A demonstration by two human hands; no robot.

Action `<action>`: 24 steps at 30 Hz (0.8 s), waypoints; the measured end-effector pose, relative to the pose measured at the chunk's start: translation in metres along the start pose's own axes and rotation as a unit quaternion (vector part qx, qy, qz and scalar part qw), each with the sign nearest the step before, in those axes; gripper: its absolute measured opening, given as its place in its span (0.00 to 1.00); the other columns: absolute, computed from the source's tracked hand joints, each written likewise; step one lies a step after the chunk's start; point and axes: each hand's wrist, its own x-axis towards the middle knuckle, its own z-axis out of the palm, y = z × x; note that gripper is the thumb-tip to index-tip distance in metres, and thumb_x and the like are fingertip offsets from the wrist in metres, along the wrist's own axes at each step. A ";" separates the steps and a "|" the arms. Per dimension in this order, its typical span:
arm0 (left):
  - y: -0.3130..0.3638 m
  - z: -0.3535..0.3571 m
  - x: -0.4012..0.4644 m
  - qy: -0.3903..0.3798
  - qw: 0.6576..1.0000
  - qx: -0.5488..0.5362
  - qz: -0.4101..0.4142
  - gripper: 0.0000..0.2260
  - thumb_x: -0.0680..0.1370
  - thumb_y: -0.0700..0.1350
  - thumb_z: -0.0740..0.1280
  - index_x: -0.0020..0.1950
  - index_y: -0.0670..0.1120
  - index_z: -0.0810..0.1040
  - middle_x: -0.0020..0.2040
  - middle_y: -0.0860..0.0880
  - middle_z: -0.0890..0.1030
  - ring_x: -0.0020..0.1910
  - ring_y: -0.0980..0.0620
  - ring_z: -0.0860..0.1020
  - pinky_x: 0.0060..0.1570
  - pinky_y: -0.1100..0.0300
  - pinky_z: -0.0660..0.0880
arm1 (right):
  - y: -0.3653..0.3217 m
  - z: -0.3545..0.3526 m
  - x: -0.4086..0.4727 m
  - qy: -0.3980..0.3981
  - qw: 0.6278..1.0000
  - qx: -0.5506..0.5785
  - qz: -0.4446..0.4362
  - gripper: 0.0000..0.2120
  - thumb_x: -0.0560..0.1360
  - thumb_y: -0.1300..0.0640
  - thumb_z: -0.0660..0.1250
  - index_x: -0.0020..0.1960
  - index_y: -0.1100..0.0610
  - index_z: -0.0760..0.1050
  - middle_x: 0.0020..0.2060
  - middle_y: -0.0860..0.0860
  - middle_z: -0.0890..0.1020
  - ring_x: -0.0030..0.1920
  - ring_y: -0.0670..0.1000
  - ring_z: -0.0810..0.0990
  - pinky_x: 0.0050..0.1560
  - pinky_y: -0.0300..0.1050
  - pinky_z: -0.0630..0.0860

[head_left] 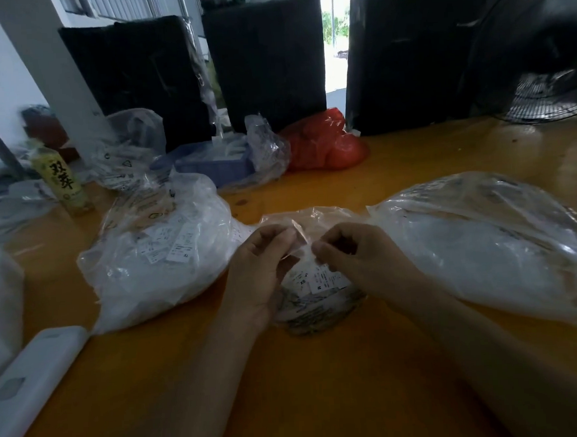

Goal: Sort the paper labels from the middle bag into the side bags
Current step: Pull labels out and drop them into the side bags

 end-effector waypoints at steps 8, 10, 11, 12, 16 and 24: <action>0.001 0.000 -0.002 0.002 1.000 0.015 -0.026 0.06 0.79 0.41 0.72 0.42 0.48 0.83 0.43 0.46 0.84 0.43 0.52 0.84 0.43 0.58 0.83 | 0.008 -0.011 0.005 -0.067 0.929 -0.363 -0.012 0.18 0.76 0.41 0.69 0.64 0.43 0.76 0.61 0.46 0.77 0.61 0.49 0.70 0.63 0.48 0.69; 0.001 0.001 -0.003 0.005 0.999 0.027 -0.040 0.05 0.78 0.42 0.74 0.43 0.50 0.87 0.43 0.49 0.85 0.42 0.53 0.85 0.40 0.60 0.82 | 0.008 -0.010 0.004 -0.088 0.925 -0.371 0.003 0.16 0.74 0.40 0.71 0.60 0.42 0.77 0.62 0.47 0.75 0.63 0.51 0.68 0.64 0.49 0.68; 0.000 0.002 -0.004 0.008 0.998 0.038 -0.045 0.06 0.77 0.43 0.75 0.43 0.52 0.88 0.43 0.51 0.86 0.42 0.55 0.85 0.37 0.62 0.80 | 0.009 -0.009 0.003 -0.080 0.928 -0.364 -0.001 0.13 0.74 0.41 0.72 0.57 0.42 0.78 0.60 0.47 0.75 0.62 0.51 0.68 0.62 0.49 0.68; 0.000 0.002 -0.004 0.012 0.998 0.048 -0.049 0.05 0.77 0.44 0.75 0.43 0.53 0.88 0.44 0.51 0.87 0.41 0.56 0.84 0.33 0.64 0.78 | 0.008 -0.009 0.004 -0.071 0.931 -0.357 -0.006 0.12 0.74 0.42 0.72 0.55 0.43 0.78 0.59 0.46 0.76 0.61 0.51 0.69 0.62 0.49 0.69; -0.001 0.000 -0.005 0.010 0.996 0.069 -0.052 0.04 0.78 0.44 0.75 0.52 0.49 0.87 0.52 0.49 0.88 0.45 0.55 0.86 0.24 0.67 0.71 | 0.007 -0.010 0.004 -0.079 0.929 -0.360 0.012 0.18 0.74 0.39 0.71 0.59 0.45 0.77 0.58 0.46 0.76 0.60 0.50 0.69 0.61 0.49 0.70; -0.006 0.002 -0.003 0.004 0.999 -0.002 -0.042 0.13 0.76 0.39 0.74 0.59 0.37 0.81 0.53 0.38 0.87 0.54 0.42 0.87 0.47 0.64 0.83 | 0.009 -0.009 0.004 -0.092 0.926 -0.364 0.037 0.20 0.74 0.37 0.70 0.59 0.47 0.74 0.56 0.47 0.76 0.58 0.51 0.69 0.60 0.50 0.70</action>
